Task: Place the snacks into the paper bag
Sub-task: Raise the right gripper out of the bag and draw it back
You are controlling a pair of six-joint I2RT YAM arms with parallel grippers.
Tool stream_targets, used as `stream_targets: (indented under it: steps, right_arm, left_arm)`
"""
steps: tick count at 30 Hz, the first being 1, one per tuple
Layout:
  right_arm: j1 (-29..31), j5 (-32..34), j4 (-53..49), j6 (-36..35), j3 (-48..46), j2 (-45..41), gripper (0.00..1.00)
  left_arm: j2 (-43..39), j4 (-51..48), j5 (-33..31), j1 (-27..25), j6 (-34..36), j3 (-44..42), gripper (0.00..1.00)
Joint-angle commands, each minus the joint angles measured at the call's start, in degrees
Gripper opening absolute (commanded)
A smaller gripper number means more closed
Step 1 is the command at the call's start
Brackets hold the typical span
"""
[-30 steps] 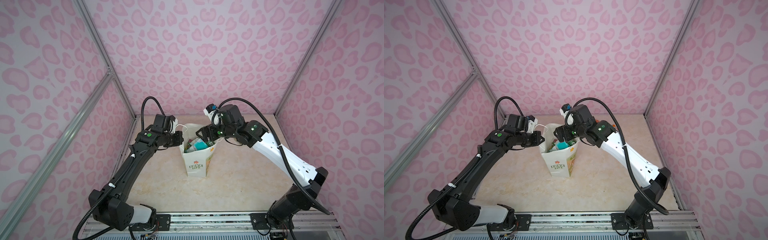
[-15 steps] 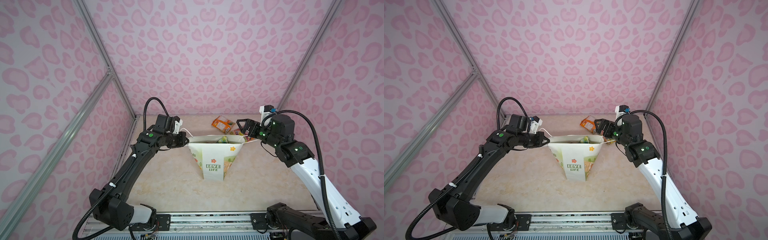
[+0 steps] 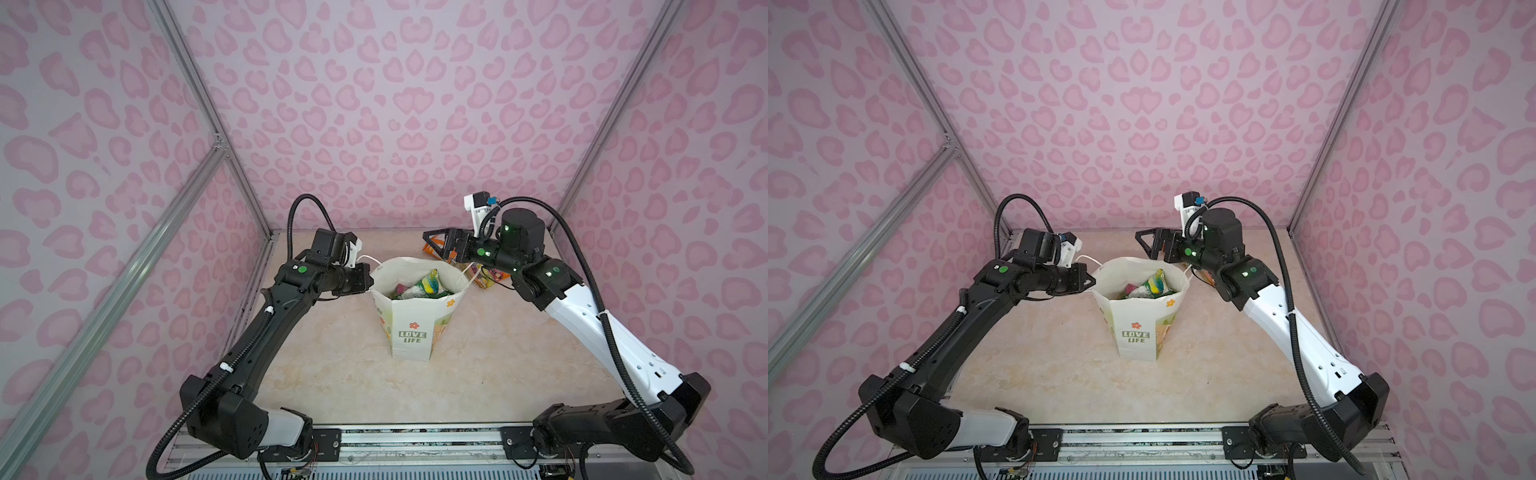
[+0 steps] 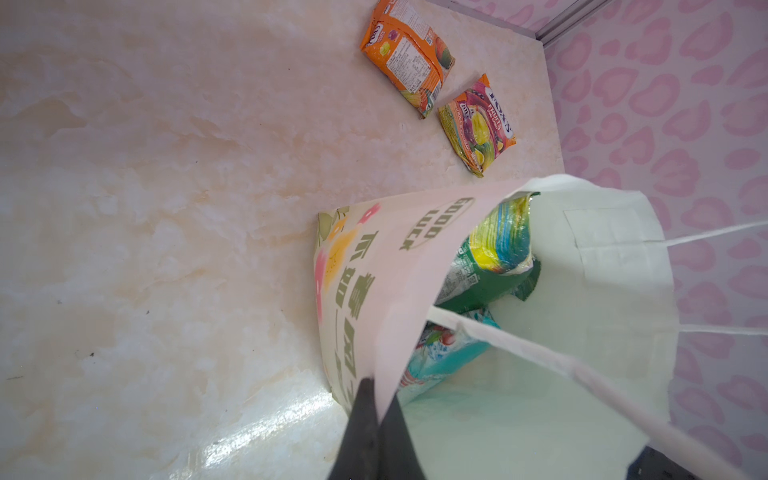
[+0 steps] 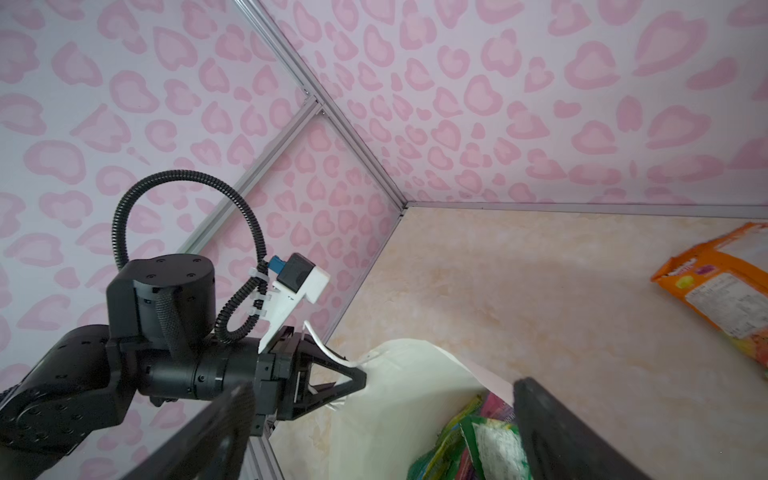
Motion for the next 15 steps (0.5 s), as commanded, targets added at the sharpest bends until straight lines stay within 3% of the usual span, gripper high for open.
stream_targets:
  steps: [1,7,12,15]
  right_arm:
    - [2.36,-5.22,3.85,0.6,4.0,2.31,0.98]
    - [5.56,-12.72,4.96,1.52,11.17,5.34,0.99]
    - [3.25,-0.63,-1.18,-3.67,11.95,-1.01,0.99]
    - [-3.26,3.77,-3.07,-0.44,8.2,-4.49,0.99]
  left_arm:
    - [0.54,1.75,-0.35,0.0,-0.03,-0.01,0.05]
    - [1.46,1.21,-1.11,0.01,0.01,0.14,0.05]
    - [0.74,0.81,-2.17,-0.04,0.27,0.26,0.05]
    - [-0.06,0.79,-2.04,0.01,0.51,0.35,0.05]
